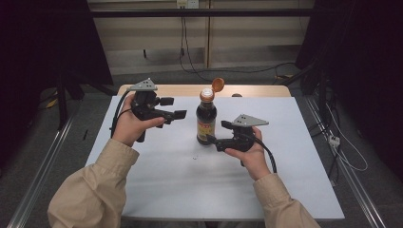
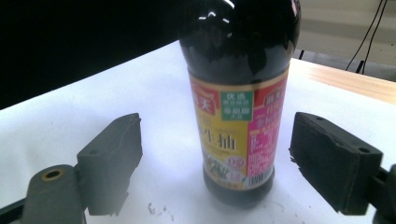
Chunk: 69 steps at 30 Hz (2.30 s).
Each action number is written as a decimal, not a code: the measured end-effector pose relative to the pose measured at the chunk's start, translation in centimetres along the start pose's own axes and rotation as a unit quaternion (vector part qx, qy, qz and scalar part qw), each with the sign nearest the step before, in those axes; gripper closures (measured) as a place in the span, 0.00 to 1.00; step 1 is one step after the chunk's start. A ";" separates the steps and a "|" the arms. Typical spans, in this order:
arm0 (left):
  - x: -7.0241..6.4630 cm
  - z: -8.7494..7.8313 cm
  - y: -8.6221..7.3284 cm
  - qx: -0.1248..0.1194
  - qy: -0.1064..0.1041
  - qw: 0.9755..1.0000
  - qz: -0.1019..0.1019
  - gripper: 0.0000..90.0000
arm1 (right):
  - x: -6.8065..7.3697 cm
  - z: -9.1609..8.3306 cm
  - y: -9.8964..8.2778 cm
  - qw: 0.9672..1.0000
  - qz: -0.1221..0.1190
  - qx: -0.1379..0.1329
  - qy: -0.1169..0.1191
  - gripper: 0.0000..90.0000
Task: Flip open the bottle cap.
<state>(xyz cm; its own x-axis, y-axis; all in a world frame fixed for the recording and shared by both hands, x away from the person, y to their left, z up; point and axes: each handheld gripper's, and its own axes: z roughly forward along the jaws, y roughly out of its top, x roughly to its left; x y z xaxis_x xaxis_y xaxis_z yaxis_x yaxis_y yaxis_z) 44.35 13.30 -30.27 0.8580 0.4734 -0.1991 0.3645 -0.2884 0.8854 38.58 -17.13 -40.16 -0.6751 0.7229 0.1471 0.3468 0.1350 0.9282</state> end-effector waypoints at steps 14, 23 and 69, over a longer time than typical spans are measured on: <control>-0.2 -1.6 -3.9 0.003 0.007 1.000 0.001 0.20 | -0.1 -2.4 -1.6 1.000 0.006 0.001 0.004 0.19; -0.8 -2.2 -6.5 0.010 0.013 1.000 0.009 0.19 | -0.1 -3.6 -2.5 1.000 0.007 0.000 -0.001 0.19; -1.2 -4.8 -15.4 0.022 0.040 0.999 -0.003 0.17 | -1.5 -9.9 -6.8 0.999 0.001 0.018 -0.030 0.19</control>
<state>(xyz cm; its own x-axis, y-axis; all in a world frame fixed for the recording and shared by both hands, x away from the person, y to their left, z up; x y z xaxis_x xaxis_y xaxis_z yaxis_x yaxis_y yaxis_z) 35.97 21.19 -41.61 0.8240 0.5408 -0.1689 0.3871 -0.3197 0.8648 30.78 -25.85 -43.30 -0.6352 0.7619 0.1265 0.3715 0.1578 0.9149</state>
